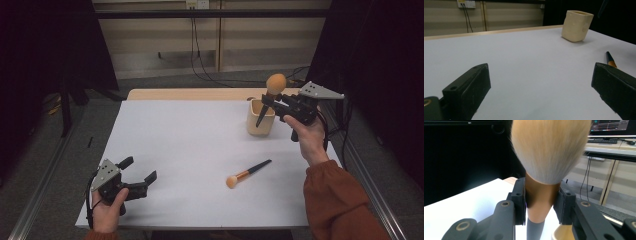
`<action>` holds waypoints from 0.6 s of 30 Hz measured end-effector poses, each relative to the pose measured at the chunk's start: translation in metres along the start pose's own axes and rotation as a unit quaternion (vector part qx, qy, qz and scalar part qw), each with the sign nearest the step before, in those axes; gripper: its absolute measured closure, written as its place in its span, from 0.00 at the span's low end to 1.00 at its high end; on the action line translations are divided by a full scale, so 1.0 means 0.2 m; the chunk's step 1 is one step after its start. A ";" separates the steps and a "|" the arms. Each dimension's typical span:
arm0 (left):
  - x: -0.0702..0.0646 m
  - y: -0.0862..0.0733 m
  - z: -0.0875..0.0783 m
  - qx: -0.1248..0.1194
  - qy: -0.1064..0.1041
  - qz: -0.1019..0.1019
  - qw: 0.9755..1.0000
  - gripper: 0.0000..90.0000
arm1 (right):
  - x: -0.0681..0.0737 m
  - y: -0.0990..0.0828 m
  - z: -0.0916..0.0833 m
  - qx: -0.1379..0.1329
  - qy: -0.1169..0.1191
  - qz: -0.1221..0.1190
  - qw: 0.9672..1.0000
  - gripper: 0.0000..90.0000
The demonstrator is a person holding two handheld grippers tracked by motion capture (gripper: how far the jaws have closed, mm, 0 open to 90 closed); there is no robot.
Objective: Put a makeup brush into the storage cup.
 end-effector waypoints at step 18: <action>-0.01 0.00 -0.02 -0.001 -0.002 0.003 1.000 0.02 | -0.10 0.14 0.16 -0.002 -0.032 -0.013 0.999 0.73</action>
Point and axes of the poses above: each handheld gripper's, and its own axes: z roughly forward along the jaws, y roughly out of its top, x roughly to its left, the point moved 7 cm from there along z, roughly forward along the jaws, and after that the axes turned 14 degrees about -y, right-handed, at the moved point
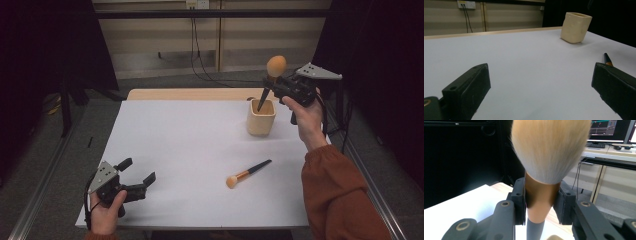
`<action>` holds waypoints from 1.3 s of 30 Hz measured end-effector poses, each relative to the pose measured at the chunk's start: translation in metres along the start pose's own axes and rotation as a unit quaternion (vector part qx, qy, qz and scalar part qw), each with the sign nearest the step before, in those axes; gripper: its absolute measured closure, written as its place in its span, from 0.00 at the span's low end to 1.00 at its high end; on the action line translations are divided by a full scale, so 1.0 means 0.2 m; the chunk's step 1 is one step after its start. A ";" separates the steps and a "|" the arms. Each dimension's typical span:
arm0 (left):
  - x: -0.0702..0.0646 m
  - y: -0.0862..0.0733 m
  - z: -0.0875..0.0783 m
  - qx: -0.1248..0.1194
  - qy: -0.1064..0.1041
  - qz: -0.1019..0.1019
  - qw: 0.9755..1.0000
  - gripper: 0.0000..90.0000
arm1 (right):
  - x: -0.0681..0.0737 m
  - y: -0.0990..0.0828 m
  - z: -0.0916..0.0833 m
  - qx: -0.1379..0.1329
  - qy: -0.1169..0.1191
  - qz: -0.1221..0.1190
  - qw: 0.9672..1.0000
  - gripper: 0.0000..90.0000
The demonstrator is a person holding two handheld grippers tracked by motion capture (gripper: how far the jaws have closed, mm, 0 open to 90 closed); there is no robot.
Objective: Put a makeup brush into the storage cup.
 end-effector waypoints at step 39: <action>0.02 -0.03 0.01 0.015 0.003 0.003 1.000 0.02 | -0.11 -0.24 0.17 0.048 -0.047 -0.002 0.998 0.73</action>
Point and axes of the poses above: each handheld gripper's, and its own axes: z roughly forward along the jaws, y roughly out of its top, x roughly to its left, the point moved 7 cm from there along z, roughly forward along the jaws, and after that the axes turned 14 degrees about -y, right-handed, at the moved point
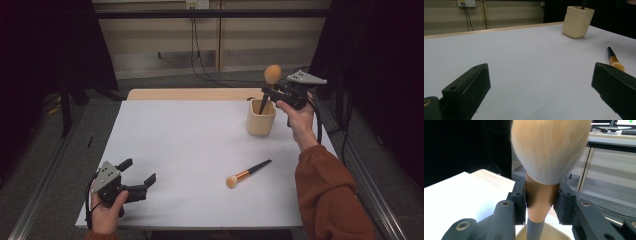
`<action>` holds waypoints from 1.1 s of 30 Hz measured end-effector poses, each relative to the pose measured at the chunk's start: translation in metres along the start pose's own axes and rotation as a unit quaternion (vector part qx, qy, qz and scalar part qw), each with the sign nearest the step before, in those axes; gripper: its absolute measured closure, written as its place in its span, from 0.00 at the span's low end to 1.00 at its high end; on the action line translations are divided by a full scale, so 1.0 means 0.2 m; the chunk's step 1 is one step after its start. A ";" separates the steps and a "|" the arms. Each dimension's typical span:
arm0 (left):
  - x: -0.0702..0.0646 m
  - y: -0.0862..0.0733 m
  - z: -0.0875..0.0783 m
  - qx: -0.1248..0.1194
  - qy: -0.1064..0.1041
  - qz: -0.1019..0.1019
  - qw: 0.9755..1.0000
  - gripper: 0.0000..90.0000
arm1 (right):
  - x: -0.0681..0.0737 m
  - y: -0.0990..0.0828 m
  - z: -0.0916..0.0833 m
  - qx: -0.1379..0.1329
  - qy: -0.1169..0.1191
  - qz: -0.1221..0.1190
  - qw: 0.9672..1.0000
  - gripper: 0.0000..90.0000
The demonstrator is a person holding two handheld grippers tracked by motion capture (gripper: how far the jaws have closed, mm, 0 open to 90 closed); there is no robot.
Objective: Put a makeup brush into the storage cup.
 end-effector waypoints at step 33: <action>0.02 -0.01 0.00 0.014 0.005 0.008 1.000 0.02 | -0.01 -0.27 0.08 0.061 0.003 -0.004 0.998 0.72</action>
Point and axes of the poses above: each handheld gripper's, and its own axes: z roughly forward along the jaws, y roughly out of its top, x roughly to its left, the point moved 7 cm from there along z, roughly forward along the jaws, and after that the axes turned 14 degrees about -y, right-handed, at the moved point
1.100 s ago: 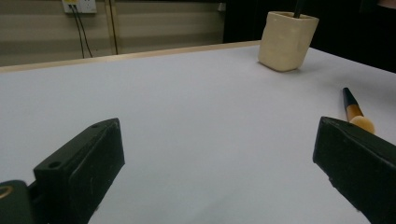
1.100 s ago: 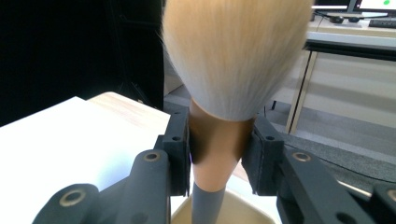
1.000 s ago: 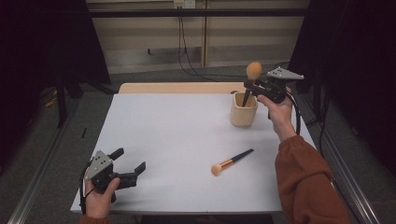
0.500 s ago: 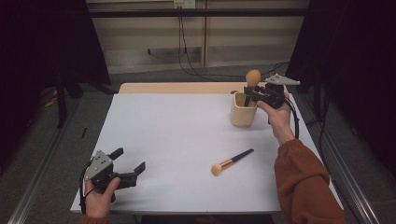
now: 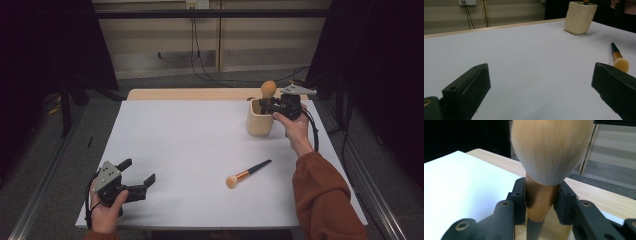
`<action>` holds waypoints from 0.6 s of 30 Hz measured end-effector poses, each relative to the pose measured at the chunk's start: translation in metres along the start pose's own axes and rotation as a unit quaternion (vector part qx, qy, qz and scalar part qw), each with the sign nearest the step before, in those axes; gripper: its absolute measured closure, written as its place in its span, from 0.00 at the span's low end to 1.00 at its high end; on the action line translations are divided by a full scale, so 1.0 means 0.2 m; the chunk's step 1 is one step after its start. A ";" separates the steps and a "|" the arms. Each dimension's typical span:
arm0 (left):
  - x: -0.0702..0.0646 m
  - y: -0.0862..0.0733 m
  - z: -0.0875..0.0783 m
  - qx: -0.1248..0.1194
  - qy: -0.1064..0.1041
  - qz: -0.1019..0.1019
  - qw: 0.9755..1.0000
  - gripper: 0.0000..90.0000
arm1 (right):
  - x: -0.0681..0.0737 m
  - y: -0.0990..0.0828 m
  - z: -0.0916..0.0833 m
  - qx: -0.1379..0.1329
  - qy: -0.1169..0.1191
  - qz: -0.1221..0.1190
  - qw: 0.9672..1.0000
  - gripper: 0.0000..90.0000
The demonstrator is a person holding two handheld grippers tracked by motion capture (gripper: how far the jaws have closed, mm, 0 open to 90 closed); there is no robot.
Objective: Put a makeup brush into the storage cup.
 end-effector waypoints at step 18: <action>0.00 0.00 0.00 0.001 -0.001 0.002 1.000 0.02 | -0.02 -0.03 -0.03 -0.016 -0.018 0.009 1.000 0.15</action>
Point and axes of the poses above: each handheld gripper's, and its own axes: z roughly forward along the jaws, y roughly out of its top, x roughly to its left, the point moved 7 cm from there along z, roughly forward along the jaws, and after that the axes turned 14 degrees about -y, right-handed, at the moved point
